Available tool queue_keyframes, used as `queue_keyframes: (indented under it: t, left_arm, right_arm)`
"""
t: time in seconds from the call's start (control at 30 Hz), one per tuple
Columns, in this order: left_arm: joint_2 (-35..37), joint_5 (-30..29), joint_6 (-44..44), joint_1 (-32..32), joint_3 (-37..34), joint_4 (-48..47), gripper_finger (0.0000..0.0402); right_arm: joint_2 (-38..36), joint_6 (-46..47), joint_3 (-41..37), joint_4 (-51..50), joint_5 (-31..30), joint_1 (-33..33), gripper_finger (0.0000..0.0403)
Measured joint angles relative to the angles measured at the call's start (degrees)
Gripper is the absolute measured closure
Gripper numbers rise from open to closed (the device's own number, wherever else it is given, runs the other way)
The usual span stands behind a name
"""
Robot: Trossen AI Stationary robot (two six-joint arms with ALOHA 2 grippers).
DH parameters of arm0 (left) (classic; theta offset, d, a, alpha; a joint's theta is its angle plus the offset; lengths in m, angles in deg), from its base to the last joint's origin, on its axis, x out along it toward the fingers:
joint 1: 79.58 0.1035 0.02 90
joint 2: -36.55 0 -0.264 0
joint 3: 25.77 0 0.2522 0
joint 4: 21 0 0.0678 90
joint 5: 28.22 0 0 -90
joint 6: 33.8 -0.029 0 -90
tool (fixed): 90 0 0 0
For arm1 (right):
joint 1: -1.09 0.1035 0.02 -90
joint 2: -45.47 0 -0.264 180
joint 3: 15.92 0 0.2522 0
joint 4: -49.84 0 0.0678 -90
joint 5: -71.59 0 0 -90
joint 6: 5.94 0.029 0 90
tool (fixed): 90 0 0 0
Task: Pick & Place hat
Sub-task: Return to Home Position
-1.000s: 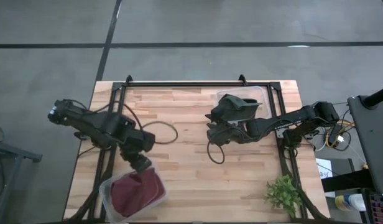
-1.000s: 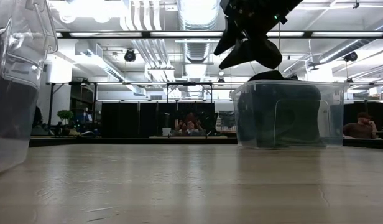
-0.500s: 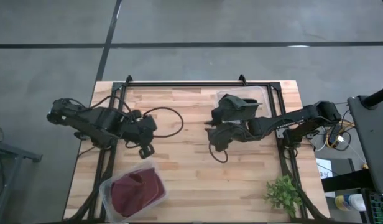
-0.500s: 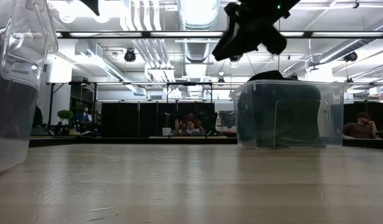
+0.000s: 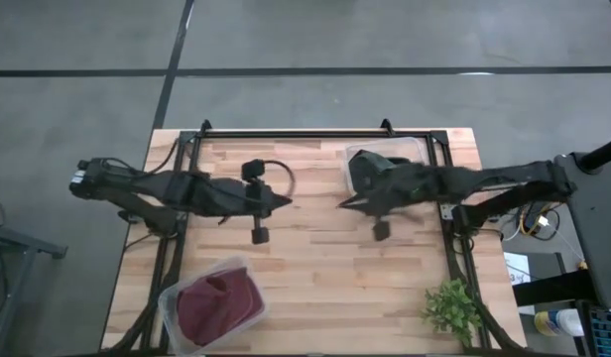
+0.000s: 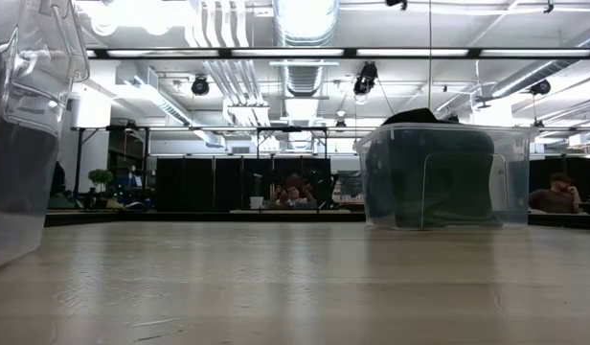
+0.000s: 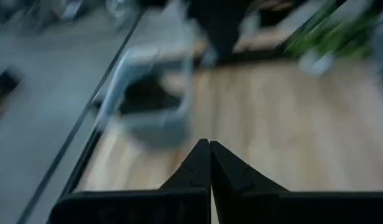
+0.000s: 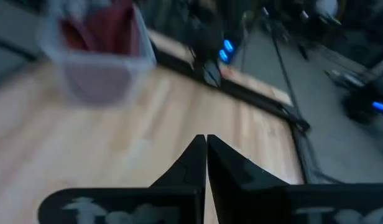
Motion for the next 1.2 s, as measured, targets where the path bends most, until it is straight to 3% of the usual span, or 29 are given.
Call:
queue_keyframes:
  t: [0.1,0.17,0.4,0.7,0.97,1.2]
  left_arm:
    - [3.87,9.17,-4.15,2.08,-6.28,13.3,0.0401]
    - [7.02,12.31,-5.42,4.0,-11.12,19.62,0.0401]
    - [18.84,15.31,-2.19,10.02,-24.47,24.65,0.0401]
    - [32.61,17.37,-0.89,10.31,-36.42,30.35,0.0401]
    - [40.04,17.9,2.04,10.31,-47.1,36.49,0.0401]
    - [43.86,21.13,2.19,10.29,-58.76,51.84,0.0401]
  right_arm:
    - [-6.46,2.31,-2.02,-0.07,7.84,-3.33,0.0394]
    - [-10.83,3.01,-3.62,-0.18,9.08,-4.94,0.0394]
    - [-24.23,7.71,-9.0,0.26,9.66,-6.69,0.0394]
    - [-34.77,12.59,-21.35,5.73,12.75,-6.65,0.0394]
    - [-42.75,14.85,-30.1,6.54,12.66,-6.63,0.0394]
    - [-47.77,16.92,-37.9,9.71,14.39,-6.63,0.0394]
